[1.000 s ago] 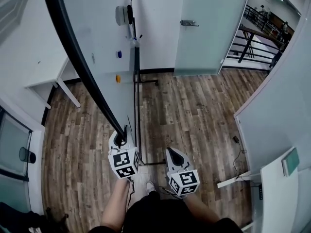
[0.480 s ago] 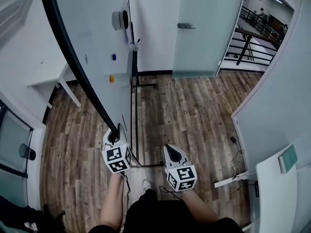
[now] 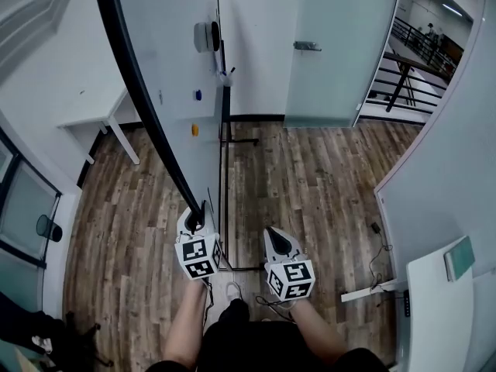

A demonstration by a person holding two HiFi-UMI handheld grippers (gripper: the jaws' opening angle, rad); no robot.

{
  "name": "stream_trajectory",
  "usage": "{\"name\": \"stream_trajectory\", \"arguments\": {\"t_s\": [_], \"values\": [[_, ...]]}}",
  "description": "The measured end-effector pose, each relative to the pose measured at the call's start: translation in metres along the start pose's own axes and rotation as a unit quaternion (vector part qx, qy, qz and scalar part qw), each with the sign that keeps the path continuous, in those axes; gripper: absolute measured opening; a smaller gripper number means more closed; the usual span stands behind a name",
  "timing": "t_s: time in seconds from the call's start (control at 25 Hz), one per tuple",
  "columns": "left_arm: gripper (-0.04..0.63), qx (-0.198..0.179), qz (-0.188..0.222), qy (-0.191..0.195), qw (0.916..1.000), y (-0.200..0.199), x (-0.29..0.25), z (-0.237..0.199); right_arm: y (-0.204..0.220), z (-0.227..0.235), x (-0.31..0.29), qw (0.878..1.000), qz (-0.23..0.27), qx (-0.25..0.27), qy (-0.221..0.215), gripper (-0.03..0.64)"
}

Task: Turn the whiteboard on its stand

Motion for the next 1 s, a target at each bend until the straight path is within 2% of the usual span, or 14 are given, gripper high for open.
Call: {"name": "stream_trajectory", "arguments": {"t_s": [0.68,1.0], "values": [[0.071,0.003,0.003,-0.022,0.9998,0.020,0.077,0.082,0.031,0.026,0.099,0.999,-0.015,0.002,-0.028,0.014],[0.075,0.003,0.006,-0.018,0.9998,0.021,0.091,0.099,0.037,0.035,0.125,1.000,-0.017,-0.005,-0.023,0.014]]}}
Point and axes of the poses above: the fingertips, and each gripper's own axes: x backward along the fingers, z to its right, y out of its underside, the point moved 5 cm from there along x, backward along the fingers, and after that the axes turned 15 degrees about y, right-handed, at the moved point
